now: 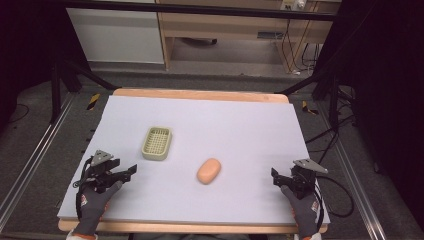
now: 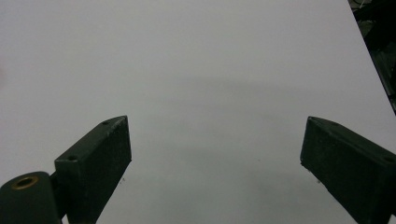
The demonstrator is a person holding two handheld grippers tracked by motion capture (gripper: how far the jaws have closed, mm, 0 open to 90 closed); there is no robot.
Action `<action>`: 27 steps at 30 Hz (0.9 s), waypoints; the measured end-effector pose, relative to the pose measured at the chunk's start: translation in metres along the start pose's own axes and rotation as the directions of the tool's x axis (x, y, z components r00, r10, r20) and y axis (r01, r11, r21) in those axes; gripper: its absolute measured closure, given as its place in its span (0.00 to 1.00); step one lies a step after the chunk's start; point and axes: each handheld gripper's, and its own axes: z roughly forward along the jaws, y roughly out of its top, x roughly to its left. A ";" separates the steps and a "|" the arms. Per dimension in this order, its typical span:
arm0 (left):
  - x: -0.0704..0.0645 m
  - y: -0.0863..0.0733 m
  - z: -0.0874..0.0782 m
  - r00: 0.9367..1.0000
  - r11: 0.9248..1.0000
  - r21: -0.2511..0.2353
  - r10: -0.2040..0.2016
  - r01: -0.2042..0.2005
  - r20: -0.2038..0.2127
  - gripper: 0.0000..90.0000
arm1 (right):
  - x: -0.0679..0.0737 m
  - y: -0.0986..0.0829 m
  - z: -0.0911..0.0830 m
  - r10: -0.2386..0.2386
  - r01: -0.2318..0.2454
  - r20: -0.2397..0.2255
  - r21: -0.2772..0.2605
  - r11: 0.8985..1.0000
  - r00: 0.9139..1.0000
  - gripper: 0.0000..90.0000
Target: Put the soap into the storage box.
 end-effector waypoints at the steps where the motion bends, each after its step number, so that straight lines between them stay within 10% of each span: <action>1: 0.000 0.000 0.000 1.000 1.000 0.000 0.000 0.000 0.000 0.30 | 0.000 0.000 0.000 0.000 0.000 0.000 0.000 1.000 1.000 0.10; 27: -0.034 0.007 0.001 0.998 0.999 0.012 0.038 -0.039 0.058 0.33 | 0.005 -0.001 0.003 -0.039 0.039 0.016 0.026 0.999 0.999 0.08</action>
